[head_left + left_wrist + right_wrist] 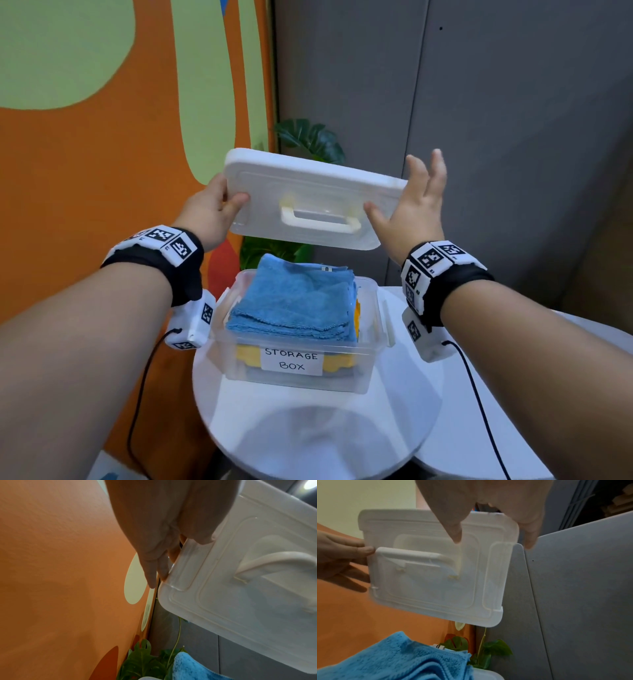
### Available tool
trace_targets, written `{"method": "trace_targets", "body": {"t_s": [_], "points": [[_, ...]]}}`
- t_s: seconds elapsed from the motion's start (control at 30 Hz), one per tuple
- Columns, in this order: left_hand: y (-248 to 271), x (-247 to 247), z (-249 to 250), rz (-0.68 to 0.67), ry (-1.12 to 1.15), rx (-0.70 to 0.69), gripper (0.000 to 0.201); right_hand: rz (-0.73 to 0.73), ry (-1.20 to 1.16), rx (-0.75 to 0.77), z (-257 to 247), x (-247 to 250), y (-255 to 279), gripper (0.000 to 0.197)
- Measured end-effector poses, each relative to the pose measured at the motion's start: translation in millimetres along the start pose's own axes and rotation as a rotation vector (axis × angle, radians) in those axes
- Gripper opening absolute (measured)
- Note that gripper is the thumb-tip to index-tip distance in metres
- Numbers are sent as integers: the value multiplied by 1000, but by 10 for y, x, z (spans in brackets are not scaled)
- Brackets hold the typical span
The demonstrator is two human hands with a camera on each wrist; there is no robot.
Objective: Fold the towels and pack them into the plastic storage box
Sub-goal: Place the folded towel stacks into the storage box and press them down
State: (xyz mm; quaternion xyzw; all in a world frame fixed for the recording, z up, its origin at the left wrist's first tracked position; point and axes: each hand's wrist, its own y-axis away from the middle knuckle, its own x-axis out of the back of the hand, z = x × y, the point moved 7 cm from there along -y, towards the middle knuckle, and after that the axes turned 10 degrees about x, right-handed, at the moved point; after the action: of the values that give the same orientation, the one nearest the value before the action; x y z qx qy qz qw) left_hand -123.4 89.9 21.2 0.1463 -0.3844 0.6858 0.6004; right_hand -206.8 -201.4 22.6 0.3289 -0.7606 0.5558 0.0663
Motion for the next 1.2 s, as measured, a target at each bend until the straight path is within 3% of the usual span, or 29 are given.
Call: {"method": "trace_targets", "body": {"t_s": [0.07, 0.2, 0.33, 0.53, 0.77, 0.83, 0.9, 1.03, 1.13, 1.2], "points": [[7, -13, -68, -27, 42, 16, 40, 12, 46, -127, 113, 12, 45, 87], [46, -34, -180, -124, 149, 80, 40, -181, -182, -437, 346, -141, 149, 94], [68, -23, -212, -111, 244, 125, 41, -288, -216, -410, 294, -255, 176, 62], [-7, 25, -332, -58, 281, 323, 42, -228, -230, -424, 200, -347, 150, 61], [18, -256, -597, -352, -65, 373, 87, -543, -23, -649, 255, -511, 469, 66], [102, -348, -625, -431, -171, 365, 92, -656, 22, -628, 251, -533, 576, 58], [152, -436, -657, -445, -278, 352, 82, -792, 78, -546, 213, -575, 655, 46], [210, -606, -771, -492, -438, 347, 66, -939, 127, -545, 218, -638, 837, 42], [272, -699, -855, -606, -417, 373, 58, -982, 110, -557, 243, -677, 916, 34], [283, -671, -888, -602, -483, 361, 51, -1005, 122, -555, 225, -668, 948, 37]]}}
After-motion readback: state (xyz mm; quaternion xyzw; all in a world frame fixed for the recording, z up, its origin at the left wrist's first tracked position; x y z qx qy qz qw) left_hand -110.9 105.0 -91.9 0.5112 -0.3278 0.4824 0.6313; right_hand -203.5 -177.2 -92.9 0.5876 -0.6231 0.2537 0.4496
